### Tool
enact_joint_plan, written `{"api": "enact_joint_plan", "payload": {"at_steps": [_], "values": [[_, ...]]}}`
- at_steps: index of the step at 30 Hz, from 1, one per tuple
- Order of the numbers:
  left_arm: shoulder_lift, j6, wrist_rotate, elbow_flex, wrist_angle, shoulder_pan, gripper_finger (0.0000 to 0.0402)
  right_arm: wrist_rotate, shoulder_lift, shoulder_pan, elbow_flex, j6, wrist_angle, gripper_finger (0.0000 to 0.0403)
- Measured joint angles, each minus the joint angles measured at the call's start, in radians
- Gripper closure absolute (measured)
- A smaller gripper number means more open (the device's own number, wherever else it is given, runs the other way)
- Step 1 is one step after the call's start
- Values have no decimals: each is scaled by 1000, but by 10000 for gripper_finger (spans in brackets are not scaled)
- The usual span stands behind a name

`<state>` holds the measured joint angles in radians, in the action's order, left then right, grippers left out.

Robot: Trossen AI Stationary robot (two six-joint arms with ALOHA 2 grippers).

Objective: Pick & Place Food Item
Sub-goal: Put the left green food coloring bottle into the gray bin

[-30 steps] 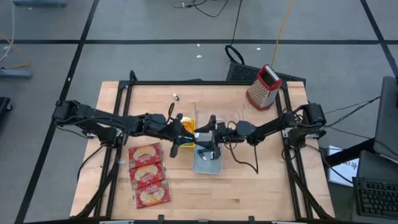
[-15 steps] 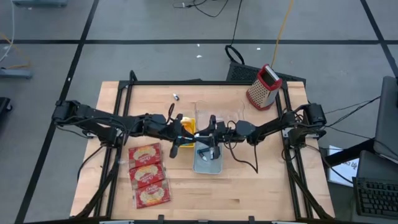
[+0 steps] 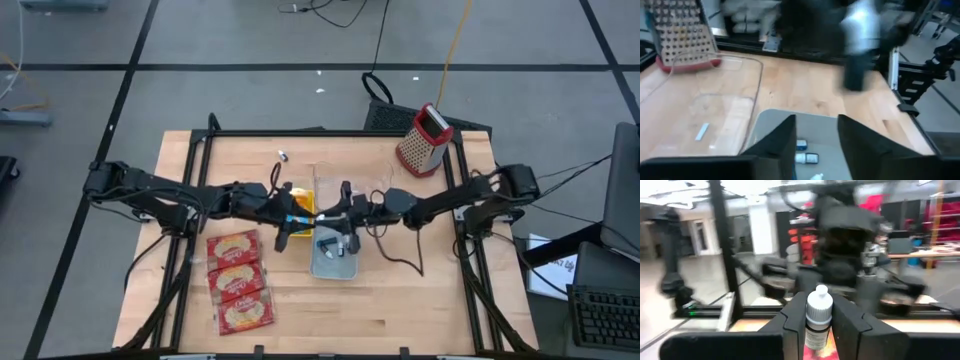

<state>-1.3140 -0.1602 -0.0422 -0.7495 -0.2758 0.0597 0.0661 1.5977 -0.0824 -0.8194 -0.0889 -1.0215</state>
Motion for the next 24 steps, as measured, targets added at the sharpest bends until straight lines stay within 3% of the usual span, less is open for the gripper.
{"api": "enact_joint_plan", "payload": {"at_steps": [6,10,15,20,24], "values": [[4,79,30,1,-6,-15,177,120,-78,-18,-1,6,238,348],[15,96,123,1,-29,-46,148,122,-65,-60,-1,27,365,348],[15,74,195,1,-58,-88,136,76,19,-84,1,30,440,348],[15,19,204,1,-59,-118,135,65,110,-91,1,25,432,346],[15,1,203,1,-51,-121,135,62,140,-89,1,23,421,318]]}}
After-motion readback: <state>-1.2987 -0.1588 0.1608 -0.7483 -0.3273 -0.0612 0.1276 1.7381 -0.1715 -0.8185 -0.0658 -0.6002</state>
